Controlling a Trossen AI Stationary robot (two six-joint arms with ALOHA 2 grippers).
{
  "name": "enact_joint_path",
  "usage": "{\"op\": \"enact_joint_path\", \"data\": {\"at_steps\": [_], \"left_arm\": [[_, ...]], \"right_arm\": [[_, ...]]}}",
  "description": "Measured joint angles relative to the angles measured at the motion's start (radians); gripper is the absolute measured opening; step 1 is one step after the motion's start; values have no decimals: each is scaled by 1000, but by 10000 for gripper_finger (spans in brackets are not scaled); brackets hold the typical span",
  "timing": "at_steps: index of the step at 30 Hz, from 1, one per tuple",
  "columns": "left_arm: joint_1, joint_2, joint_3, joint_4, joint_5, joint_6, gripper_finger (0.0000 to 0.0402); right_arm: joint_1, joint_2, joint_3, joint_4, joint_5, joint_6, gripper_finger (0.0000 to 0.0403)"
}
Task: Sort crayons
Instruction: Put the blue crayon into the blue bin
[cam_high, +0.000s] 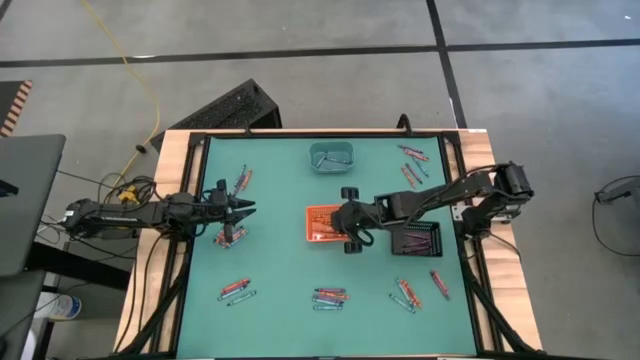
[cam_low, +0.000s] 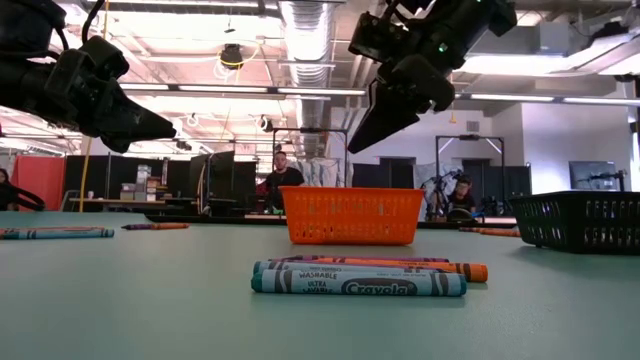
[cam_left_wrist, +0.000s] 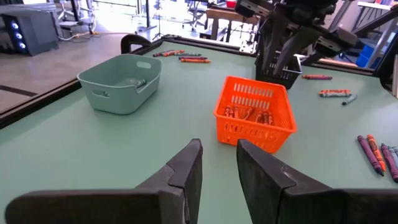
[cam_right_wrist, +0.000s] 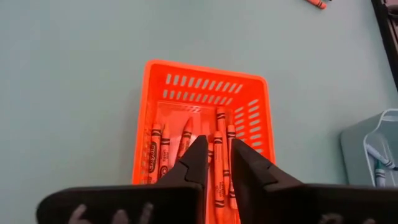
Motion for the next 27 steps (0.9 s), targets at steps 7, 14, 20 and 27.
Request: {"op": "enact_joint_path", "data": {"at_steps": [7, 14, 20, 27], "left_arm": [[0, 0, 0, 0, 0, 0, 88], [0, 0, 0, 0, 0, 0, 88], [0, 0, 0, 0, 0, 0, 88], [0, 0, 0, 0, 0, 0, 88]], "right_arm": [[22, -15, 0, -11, -1, 59, 68], [178, -91, 33, -185, -33, 223, 68], [360, -129, 34, -406, -33, 485, 68], [570, -99, 31, -591, -30, 935, 68]]}}
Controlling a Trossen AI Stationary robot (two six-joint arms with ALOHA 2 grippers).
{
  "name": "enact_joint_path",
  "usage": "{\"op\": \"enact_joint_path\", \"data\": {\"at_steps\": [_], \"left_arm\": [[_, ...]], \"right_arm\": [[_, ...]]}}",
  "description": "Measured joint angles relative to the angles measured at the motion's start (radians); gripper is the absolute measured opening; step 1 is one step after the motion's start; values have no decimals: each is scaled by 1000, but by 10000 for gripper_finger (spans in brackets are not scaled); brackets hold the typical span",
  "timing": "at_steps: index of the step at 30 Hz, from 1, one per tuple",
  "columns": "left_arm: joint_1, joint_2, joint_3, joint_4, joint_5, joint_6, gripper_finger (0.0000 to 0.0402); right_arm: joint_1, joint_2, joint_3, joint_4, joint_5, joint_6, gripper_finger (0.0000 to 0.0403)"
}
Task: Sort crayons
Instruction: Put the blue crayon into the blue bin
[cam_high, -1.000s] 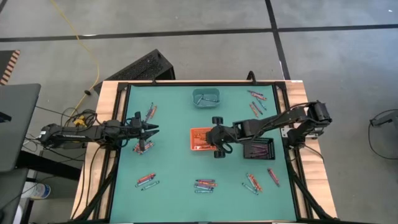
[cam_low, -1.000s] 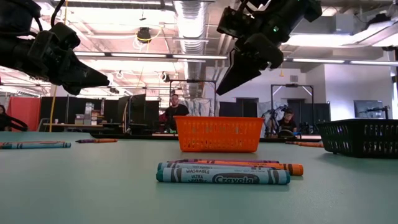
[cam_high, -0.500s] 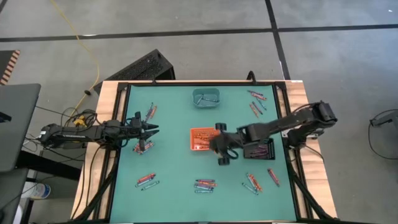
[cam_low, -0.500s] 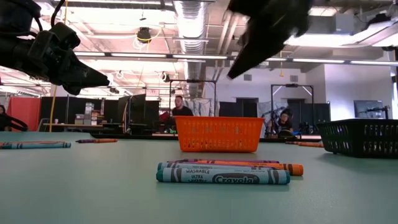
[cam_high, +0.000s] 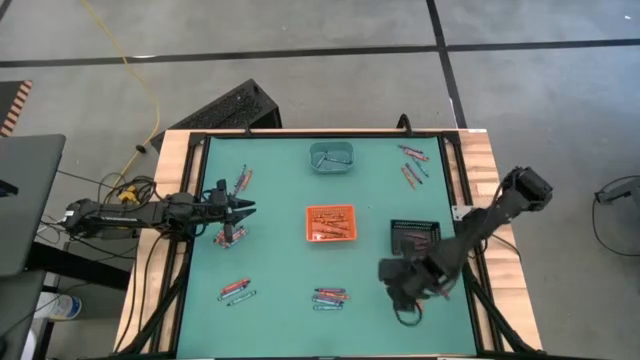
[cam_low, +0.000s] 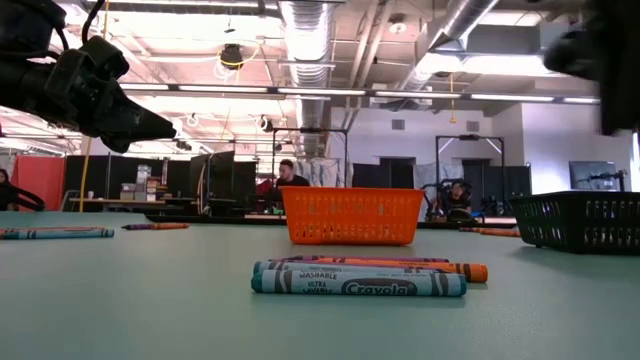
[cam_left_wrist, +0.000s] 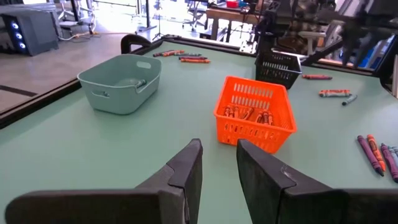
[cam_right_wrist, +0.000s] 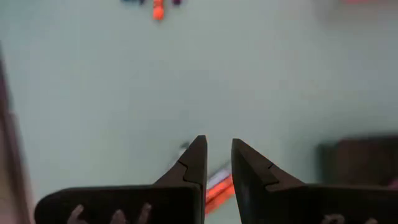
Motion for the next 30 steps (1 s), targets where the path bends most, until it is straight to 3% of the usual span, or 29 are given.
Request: {"op": "enact_joint_path", "data": {"at_steps": [7, 18, 22, 30], "left_arm": [[0, 0, 0, 0, 0, 0, 88], [0, 0, 0, 0, 0, 0, 88], [0, 0, 0, 0, 0, 0, 88], [0, 0, 0, 0, 0, 0, 88]], "right_arm": [[168, 44, 0, 11, 1, 352, 68], [295, 49, -1, -65, 44, 808, 65], [294, 49, -1, 6, 90, 807, 64], [266, 150, 0, 93, 135, 575, 63]]}}
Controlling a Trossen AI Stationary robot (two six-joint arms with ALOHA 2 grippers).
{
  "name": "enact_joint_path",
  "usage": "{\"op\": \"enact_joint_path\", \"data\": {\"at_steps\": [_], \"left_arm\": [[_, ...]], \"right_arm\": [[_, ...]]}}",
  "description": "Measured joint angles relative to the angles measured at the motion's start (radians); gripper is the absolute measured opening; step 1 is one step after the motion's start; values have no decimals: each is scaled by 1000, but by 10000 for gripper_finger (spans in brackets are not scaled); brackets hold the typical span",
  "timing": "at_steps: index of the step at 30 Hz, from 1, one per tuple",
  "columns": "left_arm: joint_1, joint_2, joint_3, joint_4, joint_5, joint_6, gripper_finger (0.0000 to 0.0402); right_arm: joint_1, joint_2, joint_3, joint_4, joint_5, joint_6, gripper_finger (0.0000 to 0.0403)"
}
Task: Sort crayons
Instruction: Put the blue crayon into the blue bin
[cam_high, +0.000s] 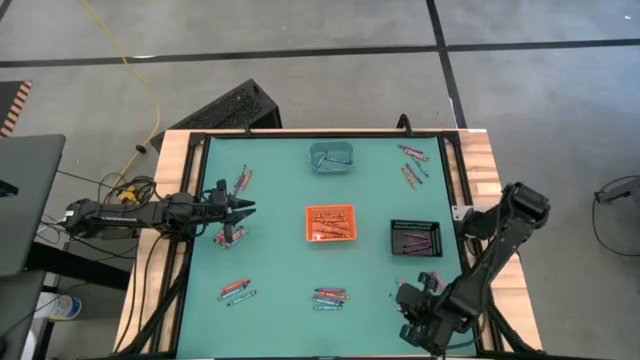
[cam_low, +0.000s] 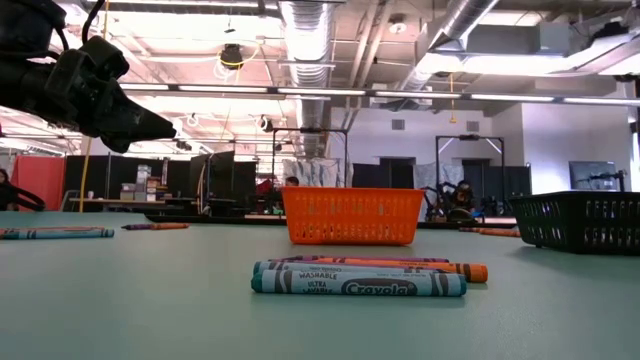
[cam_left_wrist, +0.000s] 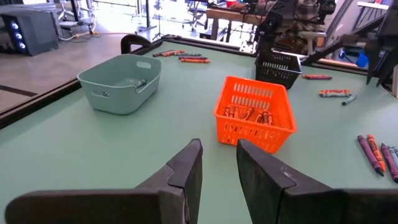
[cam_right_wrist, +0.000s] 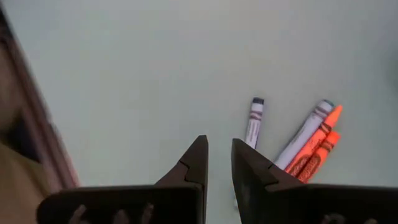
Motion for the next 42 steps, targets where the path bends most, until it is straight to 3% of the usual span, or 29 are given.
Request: {"op": "enact_joint_path", "data": {"at_steps": [9, 19, 24, 34, 42], "left_arm": [[0, 0, 0, 0, -1, 0, 88], [0, 0, 0, 0, 0, 0, 88], [0, 0, 0, 0, 0, 0, 88], [0, 0, 0, 0, 0, 0, 88], [0, 0, 0, 0, 0, 0, 88]], "right_arm": [[0, 76, 0, 9, 20, -48, 87], [-28, 84, 0, -1, 34, -80, 173], [-25, 104, -1, -3, 34, -94, 192], [-23, 213, 4, -5, 38, -124, 164], [-27, 192, 1, -1, 33, -148, 79]]}}
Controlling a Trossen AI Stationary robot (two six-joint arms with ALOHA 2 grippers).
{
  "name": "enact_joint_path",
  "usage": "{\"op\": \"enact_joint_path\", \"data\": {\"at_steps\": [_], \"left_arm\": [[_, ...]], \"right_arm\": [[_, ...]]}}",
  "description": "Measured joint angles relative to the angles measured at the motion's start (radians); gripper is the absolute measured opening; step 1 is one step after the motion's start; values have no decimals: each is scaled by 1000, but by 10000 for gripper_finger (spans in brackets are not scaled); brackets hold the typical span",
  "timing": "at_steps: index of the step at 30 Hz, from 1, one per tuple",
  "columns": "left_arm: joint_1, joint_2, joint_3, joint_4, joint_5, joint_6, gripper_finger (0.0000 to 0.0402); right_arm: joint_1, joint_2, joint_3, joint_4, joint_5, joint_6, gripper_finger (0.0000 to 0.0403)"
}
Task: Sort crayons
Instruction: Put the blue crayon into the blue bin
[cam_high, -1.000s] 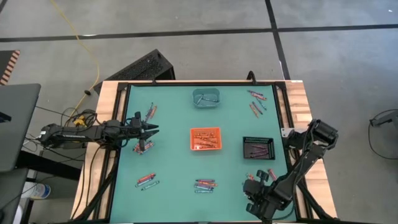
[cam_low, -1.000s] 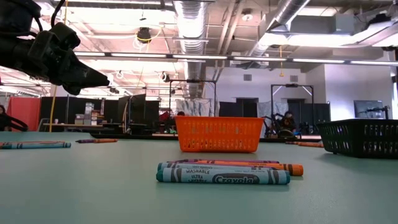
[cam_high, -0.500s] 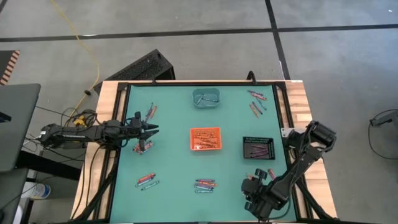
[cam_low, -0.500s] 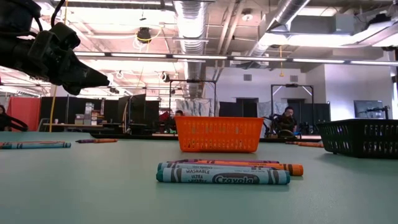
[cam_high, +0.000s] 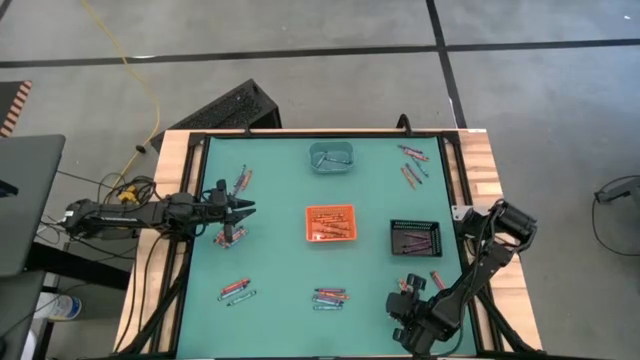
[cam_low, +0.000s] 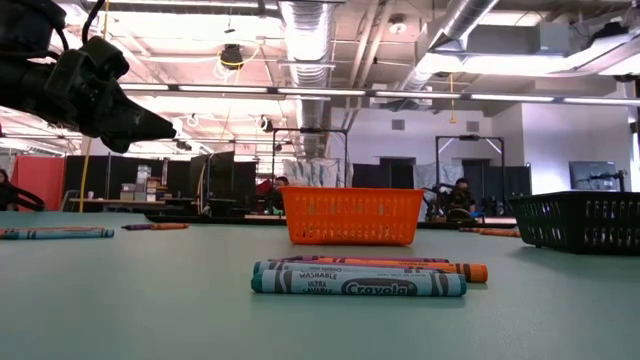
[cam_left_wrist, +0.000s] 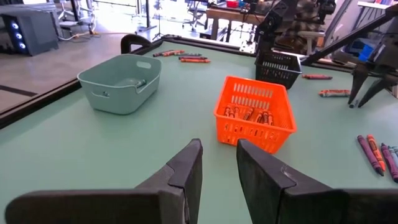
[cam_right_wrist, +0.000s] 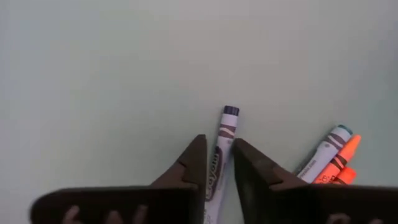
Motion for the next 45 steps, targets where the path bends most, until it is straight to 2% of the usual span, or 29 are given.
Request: {"op": "enact_joint_path", "data": {"at_steps": [8, 13, 19, 24, 30, 34, 38, 41, 45], "left_arm": [[0, 0, 0, 0, 0, 0, 88], [0, 0, 0, 0, 0, 0, 88], [0, 0, 0, 0, 0, 0, 88], [0, 0, 0, 0, 0, 0, 88], [0, 0, 0, 0, 0, 0, 88], [0, 0, 0, 0, 0, 0, 88], [0, 0, 0, 0, 0, 0, 88], [0, 0, 0, 0, 0, 0, 88], [0, 0, 0, 0, 0, 0, 88]], "right_arm": [[-27, -30, -5, 23, -2, -6, 8], [-52, -30, -5, 28, 22, -25, 8], [-79, -30, 34, 39, 79, -175, 6], [-123, -32, 122, 38, 103, -405, 6], [-219, -40, 211, 26, 150, -814, 6], [-318, -115, 210, 27, 148, -1027, 6], [-440, -258, 166, 77, 145, -1246, 6], [-575, -359, 121, 178, 68, -1428, 6], [-798, -426, 52, 339, -129, -1640, 5]]}}
